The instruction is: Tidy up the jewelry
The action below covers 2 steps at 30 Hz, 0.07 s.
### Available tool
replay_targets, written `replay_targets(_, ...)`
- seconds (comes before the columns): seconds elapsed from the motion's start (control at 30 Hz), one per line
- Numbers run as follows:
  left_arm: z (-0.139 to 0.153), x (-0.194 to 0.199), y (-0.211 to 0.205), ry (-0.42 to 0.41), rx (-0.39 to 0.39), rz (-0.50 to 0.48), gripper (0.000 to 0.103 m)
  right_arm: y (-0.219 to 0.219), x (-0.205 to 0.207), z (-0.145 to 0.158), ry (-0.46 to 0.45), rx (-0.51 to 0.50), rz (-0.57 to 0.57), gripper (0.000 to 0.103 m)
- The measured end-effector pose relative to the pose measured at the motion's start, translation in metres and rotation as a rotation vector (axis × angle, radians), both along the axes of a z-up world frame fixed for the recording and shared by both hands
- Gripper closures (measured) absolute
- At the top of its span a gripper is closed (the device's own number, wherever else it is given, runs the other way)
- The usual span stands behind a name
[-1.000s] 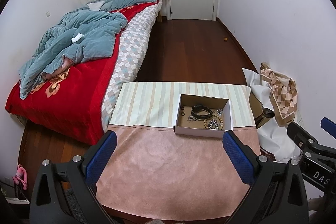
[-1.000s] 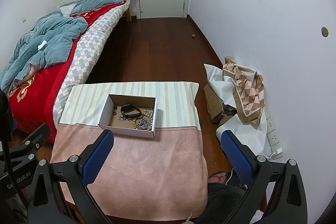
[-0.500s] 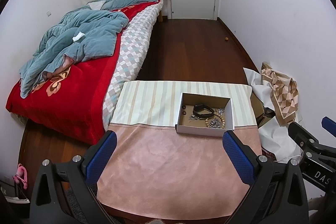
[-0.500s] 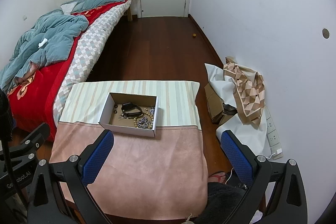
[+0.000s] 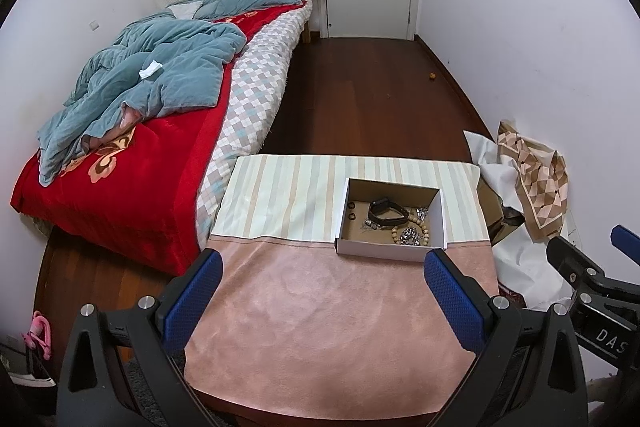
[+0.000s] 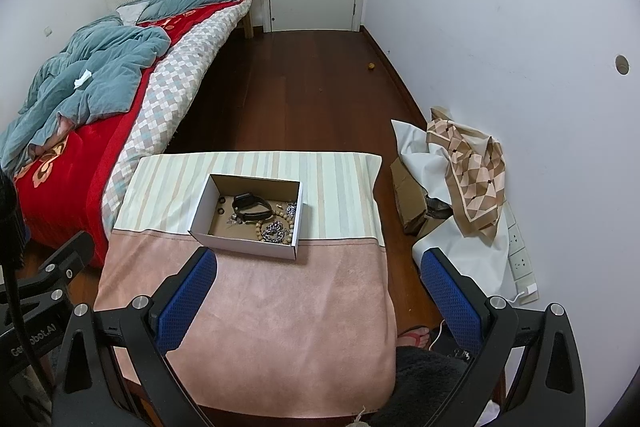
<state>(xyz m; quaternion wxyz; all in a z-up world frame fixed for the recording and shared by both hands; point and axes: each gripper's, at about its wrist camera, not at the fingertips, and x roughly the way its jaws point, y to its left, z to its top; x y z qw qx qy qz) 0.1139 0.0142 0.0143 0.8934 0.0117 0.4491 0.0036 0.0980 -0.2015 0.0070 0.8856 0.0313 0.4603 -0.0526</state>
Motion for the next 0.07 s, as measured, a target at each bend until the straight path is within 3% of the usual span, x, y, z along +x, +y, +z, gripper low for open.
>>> replay_targets(0.07, -0.0005, -0.001, 0.0014, 0.0, -0.002, 0.003, 0.0, -0.0017, -0.0009, 0.0006, 0.0, -0.004, 0.001, 0.0)
